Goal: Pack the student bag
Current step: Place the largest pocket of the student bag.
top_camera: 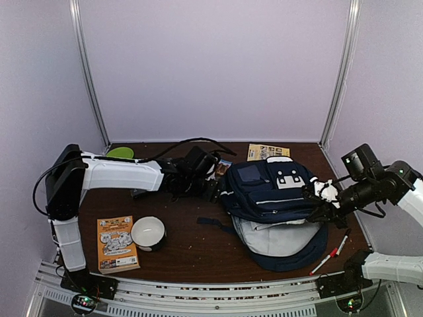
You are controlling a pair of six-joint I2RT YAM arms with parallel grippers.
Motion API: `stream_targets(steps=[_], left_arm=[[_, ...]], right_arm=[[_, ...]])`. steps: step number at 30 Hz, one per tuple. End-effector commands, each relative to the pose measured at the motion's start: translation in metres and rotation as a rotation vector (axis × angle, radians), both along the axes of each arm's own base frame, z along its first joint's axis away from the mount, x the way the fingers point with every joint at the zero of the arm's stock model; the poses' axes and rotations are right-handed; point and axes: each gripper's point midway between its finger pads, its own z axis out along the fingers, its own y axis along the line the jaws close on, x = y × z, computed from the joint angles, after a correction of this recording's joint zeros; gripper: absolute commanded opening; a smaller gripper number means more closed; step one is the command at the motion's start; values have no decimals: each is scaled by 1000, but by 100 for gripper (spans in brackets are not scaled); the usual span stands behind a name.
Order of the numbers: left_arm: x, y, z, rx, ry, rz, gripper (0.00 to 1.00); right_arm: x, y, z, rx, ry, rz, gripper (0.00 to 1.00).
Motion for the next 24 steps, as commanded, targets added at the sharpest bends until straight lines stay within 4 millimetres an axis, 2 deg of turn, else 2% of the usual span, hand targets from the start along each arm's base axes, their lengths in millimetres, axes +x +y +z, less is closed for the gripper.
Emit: stream_targets(steps=[1, 4, 8, 9, 12, 15, 17, 19, 22, 24], left_arm=[[5, -11, -8, -8, 55, 13, 84], [6, -17, -13, -19, 73, 9, 84], [4, -18, -10, -34, 75, 1, 84], [3, -18, -9, -34, 73, -3, 84], [2, -13, 0, -29, 50, -10, 84], [2, -7, 14, -19, 21, -17, 84], [2, -4, 24, -18, 5, -28, 84], [3, -3, 34, -21, -10, -44, 85], [7, -2, 49, -36, -23, -59, 87], [12, -3, 61, -58, -27, -66, 87]], right_arm=[[-16, 22, 0, 33, 51, 103, 0], [-16, 33, -15, 7, 80, 139, 0], [-6, 36, -32, -29, 93, 134, 0], [-3, 37, -37, -39, 98, 131, 3], [-1, 37, -38, -47, 122, 124, 28], [7, 35, -6, 45, 154, 104, 48], [25, 31, 14, 94, 146, 60, 50], [52, 27, 28, 132, 132, -21, 50], [116, 18, 45, 212, 72, -269, 50], [158, 6, 58, 281, 46, -433, 52]])
